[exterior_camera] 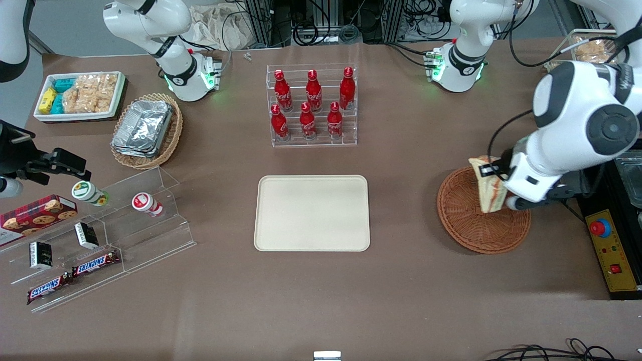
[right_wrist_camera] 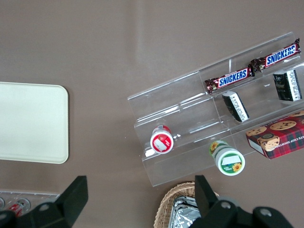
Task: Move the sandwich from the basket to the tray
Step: 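Lift the sandwich and carry it over the cream tray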
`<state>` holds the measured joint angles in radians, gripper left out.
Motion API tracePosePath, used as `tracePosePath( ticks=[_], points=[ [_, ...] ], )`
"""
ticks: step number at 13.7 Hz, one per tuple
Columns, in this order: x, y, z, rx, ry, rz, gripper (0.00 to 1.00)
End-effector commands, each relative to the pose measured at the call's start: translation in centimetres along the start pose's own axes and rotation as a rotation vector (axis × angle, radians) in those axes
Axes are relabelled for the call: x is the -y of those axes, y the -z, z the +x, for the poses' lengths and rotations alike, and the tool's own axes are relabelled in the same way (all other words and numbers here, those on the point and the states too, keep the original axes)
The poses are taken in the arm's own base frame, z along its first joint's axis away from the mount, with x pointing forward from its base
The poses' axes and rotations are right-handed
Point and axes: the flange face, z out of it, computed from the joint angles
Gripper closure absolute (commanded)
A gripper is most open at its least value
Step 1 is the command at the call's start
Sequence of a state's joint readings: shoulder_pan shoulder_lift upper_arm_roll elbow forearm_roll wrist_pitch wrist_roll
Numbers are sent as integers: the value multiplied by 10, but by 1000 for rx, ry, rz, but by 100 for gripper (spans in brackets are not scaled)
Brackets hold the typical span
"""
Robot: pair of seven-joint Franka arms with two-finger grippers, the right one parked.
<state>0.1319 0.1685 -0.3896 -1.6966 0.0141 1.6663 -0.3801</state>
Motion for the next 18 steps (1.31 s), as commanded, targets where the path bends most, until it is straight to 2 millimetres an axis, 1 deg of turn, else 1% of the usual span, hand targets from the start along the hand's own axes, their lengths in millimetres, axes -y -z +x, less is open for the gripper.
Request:
tracePosePath(
  ticks=[1,2,3,4,5,6,7,9,10,12,13,14,16,17,18],
  points=[
    [-58,9,-11,-30,-77,-36,100],
    [-85,9,-20,-58,-95,-51,100],
    [-107,1,-26,-66,-119,-62,100],
    [-135,-8,-37,-71,-133,-64,100],
    [-162,-20,-46,-80,-123,-68,100],
    [-180,-34,-47,-93,-113,-87,100],
    [-197,-52,-47,-91,-120,-108,100],
    [-220,-84,-40,-110,-160,-117,100],
    [-229,-104,-34,-125,-176,-102,100],
    [-257,-151,-34,-143,-151,-64,100],
    [-262,-170,-27,-170,-107,-59,100],
    [-269,-186,-25,-193,-73,-55,100],
    [-286,-212,-26,-225,-52,-50,100],
    [-289,-228,-28,-223,-58,-30,100],
    [-289,-239,-27,-222,-68,-16,100]
  ],
)
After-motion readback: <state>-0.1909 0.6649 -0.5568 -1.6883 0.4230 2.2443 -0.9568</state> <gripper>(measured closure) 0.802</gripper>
